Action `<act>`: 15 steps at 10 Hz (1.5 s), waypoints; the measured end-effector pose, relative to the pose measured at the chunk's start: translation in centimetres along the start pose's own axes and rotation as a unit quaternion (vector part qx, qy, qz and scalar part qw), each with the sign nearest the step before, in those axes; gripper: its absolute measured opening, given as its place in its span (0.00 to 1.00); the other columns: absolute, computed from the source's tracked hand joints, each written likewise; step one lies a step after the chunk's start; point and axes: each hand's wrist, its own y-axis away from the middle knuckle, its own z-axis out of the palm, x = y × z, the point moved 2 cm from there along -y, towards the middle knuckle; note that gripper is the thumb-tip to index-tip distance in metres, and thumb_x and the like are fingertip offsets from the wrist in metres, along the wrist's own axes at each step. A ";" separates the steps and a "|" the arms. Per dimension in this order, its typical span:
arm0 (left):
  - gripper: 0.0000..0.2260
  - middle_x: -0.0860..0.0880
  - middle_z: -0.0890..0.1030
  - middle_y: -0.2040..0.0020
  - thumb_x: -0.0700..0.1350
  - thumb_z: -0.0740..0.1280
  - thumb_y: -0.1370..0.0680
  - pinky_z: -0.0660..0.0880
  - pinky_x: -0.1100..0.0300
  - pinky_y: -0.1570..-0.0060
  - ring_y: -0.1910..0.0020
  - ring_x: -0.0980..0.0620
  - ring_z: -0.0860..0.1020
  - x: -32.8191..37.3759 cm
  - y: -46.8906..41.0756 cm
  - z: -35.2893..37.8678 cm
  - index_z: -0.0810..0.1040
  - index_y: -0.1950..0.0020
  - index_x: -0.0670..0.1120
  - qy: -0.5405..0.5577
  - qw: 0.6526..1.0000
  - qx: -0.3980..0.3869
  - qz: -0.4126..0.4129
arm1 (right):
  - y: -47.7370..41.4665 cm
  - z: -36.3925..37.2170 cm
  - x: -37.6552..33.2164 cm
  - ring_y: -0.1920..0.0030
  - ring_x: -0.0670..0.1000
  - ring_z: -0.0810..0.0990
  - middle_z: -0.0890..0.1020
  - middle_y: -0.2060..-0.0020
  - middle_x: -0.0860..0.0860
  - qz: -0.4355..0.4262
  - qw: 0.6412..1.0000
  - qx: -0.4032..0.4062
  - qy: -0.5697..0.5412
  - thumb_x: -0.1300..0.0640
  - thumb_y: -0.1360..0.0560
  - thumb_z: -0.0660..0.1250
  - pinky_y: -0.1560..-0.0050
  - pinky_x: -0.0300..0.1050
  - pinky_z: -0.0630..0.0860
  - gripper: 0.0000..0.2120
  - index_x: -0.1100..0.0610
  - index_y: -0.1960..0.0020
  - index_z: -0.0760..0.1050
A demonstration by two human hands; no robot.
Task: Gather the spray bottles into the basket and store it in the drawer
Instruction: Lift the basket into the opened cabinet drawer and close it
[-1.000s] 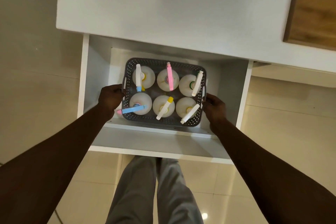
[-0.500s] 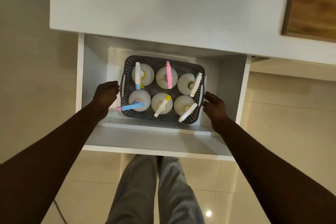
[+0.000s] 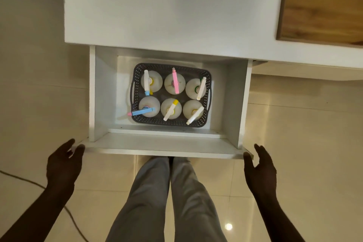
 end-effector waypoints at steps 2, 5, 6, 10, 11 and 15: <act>0.24 0.41 0.77 0.27 0.40 0.74 0.21 0.68 0.48 0.25 0.27 0.42 0.75 -0.7 -0.2 0.3 0.76 0.25 0.42 0.095 0.993 0.004 -0.064 | -0.8 2.1 1.3 0.35 0.61 0.81 0.83 0.34 0.57 0.165 0.978 0.020 -0.127 0.54 0.19 0.69 0.28 0.60 0.74 0.22 0.57 0.26 0.75; 0.24 0.36 0.79 0.31 0.30 0.72 0.24 0.75 0.46 0.29 0.34 0.38 0.80 1.2 -2.1 0.7 0.76 0.27 0.36 0.225 0.968 0.017 -0.113 | -3.5 2.1 0.1 0.41 0.59 0.82 0.85 0.39 0.56 0.196 0.963 0.047 -0.179 0.59 0.24 0.73 0.31 0.59 0.77 0.22 0.58 0.30 0.80; 0.24 0.36 0.78 0.31 0.29 0.71 0.23 0.75 0.47 0.29 0.34 0.39 0.80 3.1 -2.7 1.0 0.75 0.27 0.35 0.241 0.965 0.014 -0.103 | -4.6 1.8 -1.2 0.49 0.57 0.78 0.82 0.50 0.54 0.183 0.964 0.040 -0.189 0.56 0.28 0.73 0.42 0.50 0.77 0.16 0.55 0.40 0.83; 0.21 0.38 0.77 0.31 0.29 0.67 0.21 0.79 0.54 0.34 0.36 0.40 0.80 11.7 -6.3 2.7 0.77 0.28 0.36 0.286 0.955 0.021 -0.077 | -10.0 0.7 -8.1 0.48 0.55 0.82 0.86 0.47 0.55 0.122 0.962 0.070 -0.233 0.60 0.26 0.75 0.35 0.56 0.79 0.19 0.59 0.35 0.82; 0.21 0.40 0.76 0.33 0.27 0.65 0.21 0.79 0.54 0.34 0.38 0.43 0.79 13.4 -7.1 2.9 0.77 0.29 0.35 0.302 0.951 0.013 -0.069 | -10.8 0.5 -9.9 0.56 0.55 0.77 0.82 0.58 0.55 0.103 0.963 0.062 -0.239 0.61 0.27 0.74 0.46 0.52 0.77 0.09 0.59 0.47 0.85; 0.13 0.50 0.71 0.59 0.31 0.59 0.20 0.75 0.66 0.54 0.61 0.58 0.73 20.5 -8.5 4.5 0.67 0.59 0.48 0.325 0.943 -0.066 0.002 | -13.6 -0.1 -17.0 0.57 0.54 0.69 0.71 0.64 0.51 0.088 0.920 0.020 -0.382 0.66 0.23 0.72 0.48 0.46 0.72 0.07 0.66 0.46 0.79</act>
